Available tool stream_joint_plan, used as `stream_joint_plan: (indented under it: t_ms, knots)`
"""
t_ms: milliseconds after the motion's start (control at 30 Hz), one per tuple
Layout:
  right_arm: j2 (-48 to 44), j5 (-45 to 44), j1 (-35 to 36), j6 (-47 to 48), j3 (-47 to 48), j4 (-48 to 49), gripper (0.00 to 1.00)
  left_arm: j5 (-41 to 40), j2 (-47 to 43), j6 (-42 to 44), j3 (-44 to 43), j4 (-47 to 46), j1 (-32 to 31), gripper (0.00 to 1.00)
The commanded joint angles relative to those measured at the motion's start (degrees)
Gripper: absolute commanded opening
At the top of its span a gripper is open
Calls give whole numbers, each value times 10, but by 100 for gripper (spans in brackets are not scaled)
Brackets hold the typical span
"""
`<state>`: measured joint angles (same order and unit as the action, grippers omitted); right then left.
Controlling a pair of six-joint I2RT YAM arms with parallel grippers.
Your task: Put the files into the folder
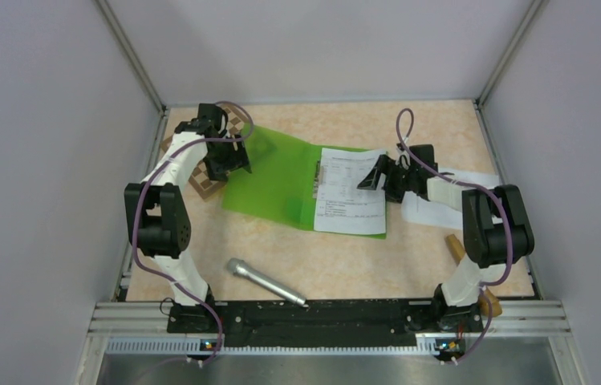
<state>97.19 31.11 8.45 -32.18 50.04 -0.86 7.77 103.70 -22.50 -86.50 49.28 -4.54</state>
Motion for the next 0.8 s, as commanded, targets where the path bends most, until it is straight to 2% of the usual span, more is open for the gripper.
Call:
stream_joint_plan:
  t_ms: [0, 200, 233, 267, 400, 533, 667, 767]
  knots:
    - [-11, -22, 4, 5, 17, 2, 82, 11, -7, 3, 7, -16, -1, 79]
    - [-24, -97, 4, 50, 53, -98, 85, 12, -8, 3, 6, -16, -1, 79]
    - [-27, -109, 4, 56, 58, -110, 97, 12, -8, 3, 6, -16, -1, 79]
    - [-29, -124, 4, 62, 64, -121, 99, 13, -8, 3, 7, -16, -1, 79]
    - [-53, -151, 4, 71, 80, -144, 99, 14, -9, 4, 7, -16, -1, 79]
    - [-97, -226, -6, 71, 88, -170, 99, 19, -9, 4, 8, -17, -2, 79]
    - [-161, -291, -73, 46, 49, -176, 99, 21, -9, 4, 10, -18, -3, 79]
    - [-211, -277, -166, 16, -8, -165, 99, 35, -9, 4, 12, -21, -3, 79]
